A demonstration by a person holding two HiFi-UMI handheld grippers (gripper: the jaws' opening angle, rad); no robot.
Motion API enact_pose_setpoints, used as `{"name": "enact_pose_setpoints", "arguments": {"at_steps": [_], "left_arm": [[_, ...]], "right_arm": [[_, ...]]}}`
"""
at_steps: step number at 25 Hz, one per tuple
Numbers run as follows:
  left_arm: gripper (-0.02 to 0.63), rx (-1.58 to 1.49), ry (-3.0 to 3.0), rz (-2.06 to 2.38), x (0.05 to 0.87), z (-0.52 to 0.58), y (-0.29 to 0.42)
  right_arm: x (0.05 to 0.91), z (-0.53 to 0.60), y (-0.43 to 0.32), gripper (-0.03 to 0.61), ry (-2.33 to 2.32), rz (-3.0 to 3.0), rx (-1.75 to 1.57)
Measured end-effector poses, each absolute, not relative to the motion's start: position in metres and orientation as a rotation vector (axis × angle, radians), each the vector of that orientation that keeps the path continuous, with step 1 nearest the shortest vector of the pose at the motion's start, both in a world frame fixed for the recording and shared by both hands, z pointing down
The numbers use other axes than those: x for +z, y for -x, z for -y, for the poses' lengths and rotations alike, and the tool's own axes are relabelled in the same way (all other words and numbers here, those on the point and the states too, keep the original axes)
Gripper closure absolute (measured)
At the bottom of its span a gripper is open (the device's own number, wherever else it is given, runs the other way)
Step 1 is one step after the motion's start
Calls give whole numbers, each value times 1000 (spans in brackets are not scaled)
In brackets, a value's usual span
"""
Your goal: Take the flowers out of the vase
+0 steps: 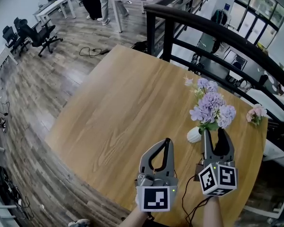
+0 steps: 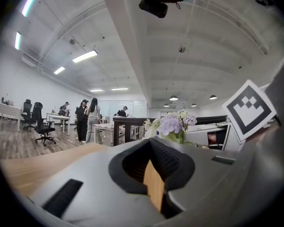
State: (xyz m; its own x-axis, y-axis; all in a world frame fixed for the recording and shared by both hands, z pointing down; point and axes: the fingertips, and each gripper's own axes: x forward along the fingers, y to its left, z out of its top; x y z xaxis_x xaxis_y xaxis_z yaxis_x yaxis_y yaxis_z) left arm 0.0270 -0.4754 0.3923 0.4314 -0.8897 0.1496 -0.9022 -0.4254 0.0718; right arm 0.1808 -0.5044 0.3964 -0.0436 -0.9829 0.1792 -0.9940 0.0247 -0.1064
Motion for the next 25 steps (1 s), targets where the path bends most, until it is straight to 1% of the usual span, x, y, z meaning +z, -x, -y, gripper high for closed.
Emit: {"name": "enact_pose_setpoints", "arguments": {"at_steps": [3, 4, 8, 10, 15, 22, 25], "left_arm": [[577, 138, -2531, 1594, 397, 479, -27], [577, 145, -2529, 1588, 399, 480, -27], [577, 155, -2531, 1574, 407, 484, -30], [577, 155, -2529, 1567, 409, 485, -31], [578, 153, -2517, 1566, 416, 487, -29], [577, 174, -2489, 1569, 424, 493, -27], [577, 178, -2487, 1572, 426, 494, -28]], "right_arm": [[406, 511, -178, 326, -2105, 2199, 341], [410, 513, -177, 312, -2096, 2196, 350], [420, 520, -178, 301, -2081, 2174, 362], [425, 524, -179, 278, -2070, 2165, 370], [435, 530, -179, 244, -2058, 2138, 375], [439, 539, -182, 242, -2041, 2125, 343], [435, 538, -191, 242, -2116, 2077, 310]]}}
